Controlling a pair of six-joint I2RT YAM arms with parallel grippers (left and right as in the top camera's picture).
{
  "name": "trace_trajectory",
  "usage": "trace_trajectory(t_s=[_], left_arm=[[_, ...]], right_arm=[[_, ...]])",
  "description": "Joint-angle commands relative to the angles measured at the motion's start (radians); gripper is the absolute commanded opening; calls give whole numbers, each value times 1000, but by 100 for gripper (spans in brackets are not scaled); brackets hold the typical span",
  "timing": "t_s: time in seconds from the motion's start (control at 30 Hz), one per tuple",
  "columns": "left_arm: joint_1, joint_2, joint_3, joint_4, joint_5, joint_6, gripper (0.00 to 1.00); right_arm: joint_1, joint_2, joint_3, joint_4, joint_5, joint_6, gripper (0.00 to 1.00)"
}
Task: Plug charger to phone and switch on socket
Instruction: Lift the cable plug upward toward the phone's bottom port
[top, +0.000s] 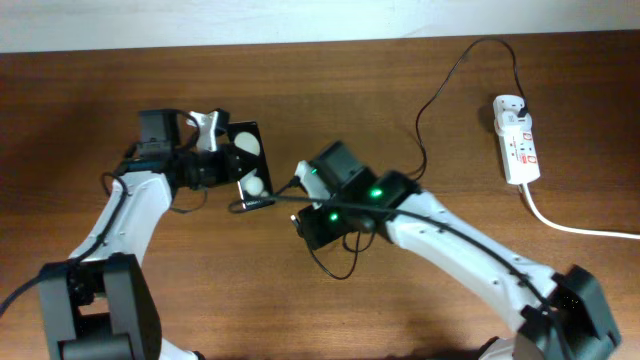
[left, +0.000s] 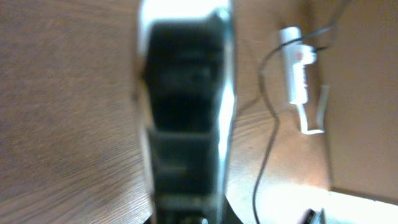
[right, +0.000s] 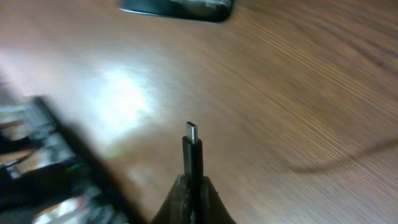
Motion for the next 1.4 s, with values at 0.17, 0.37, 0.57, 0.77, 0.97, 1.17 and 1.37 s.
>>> trace_trajectory(t_s=[0.17, 0.37, 0.57, 0.77, 0.97, 1.17, 1.37], left_arm=[[76, 3, -29, 26, 480, 195, 0], [76, 3, -28, 59, 573, 188, 0], [76, 3, -29, 115, 572, 121, 0], [70, 3, -28, 114, 635, 118, 0], [70, 3, -29, 102, 644, 117, 0], [70, 3, -29, 65, 618, 118, 0], [70, 3, -29, -19, 492, 118, 0]], right_arm=[[-34, 0, -409, 743, -422, 122, 4], [-34, 0, -647, 1363, -430, 338, 4], [-34, 2, -656, 1394, -352, 364, 4], [-32, 6, -656, 1394, -285, 364, 4], [-32, 7, -656, 1435, -282, 363, 4], [-32, 7, -656, 1438, -308, 364, 4], [-32, 7, -656, 1438, -323, 364, 4]])
